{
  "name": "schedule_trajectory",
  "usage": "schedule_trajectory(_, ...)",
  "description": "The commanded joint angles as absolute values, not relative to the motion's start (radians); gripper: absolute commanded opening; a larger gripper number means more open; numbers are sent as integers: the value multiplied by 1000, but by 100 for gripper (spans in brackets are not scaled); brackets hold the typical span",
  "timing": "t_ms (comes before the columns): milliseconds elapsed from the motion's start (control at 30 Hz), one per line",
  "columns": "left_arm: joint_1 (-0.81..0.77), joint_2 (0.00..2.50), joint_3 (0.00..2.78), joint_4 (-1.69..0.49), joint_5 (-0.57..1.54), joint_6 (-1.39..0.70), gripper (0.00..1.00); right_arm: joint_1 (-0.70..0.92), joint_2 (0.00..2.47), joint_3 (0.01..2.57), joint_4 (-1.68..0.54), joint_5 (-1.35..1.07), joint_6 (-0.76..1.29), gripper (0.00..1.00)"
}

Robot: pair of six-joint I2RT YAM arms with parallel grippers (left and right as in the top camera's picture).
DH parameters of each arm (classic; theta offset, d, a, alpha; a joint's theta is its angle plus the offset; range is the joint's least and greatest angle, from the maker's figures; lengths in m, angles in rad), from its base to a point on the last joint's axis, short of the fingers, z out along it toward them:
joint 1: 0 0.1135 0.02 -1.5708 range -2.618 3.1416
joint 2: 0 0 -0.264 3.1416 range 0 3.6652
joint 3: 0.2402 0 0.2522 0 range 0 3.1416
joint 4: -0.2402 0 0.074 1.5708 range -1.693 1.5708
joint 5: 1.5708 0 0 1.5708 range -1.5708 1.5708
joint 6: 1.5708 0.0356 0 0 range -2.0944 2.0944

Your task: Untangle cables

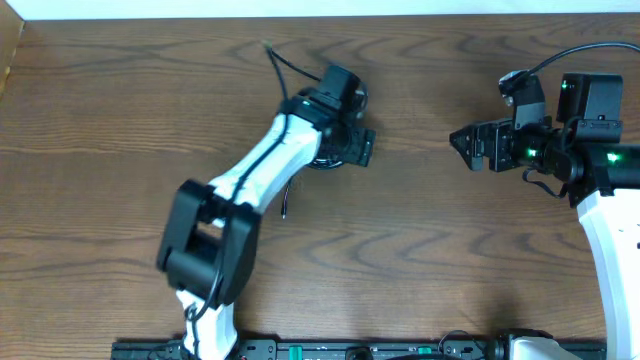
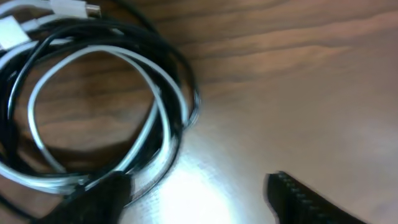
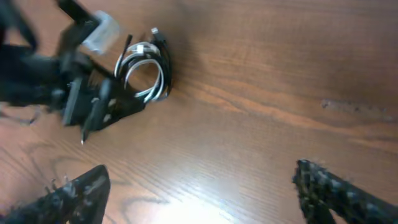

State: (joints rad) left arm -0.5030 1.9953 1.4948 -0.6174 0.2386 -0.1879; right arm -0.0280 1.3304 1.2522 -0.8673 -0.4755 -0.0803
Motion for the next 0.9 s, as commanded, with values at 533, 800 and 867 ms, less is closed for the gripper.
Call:
schedule_trajectory(533, -547, 2107, 1509, -494, -18, -379, 49, -32, 1325, 1273, -907, -474, -75, 86)
schedule_trajectory(800, -548, 2128, 1509, -491, -39, -380, 42, -32, 1325, 1273, -910, -469, -75, 85)
schedule_trajectory(867, -548, 2133, 1509, -491, -39, -380, 42, -32, 1325, 1273, -910, -469, -75, 85)
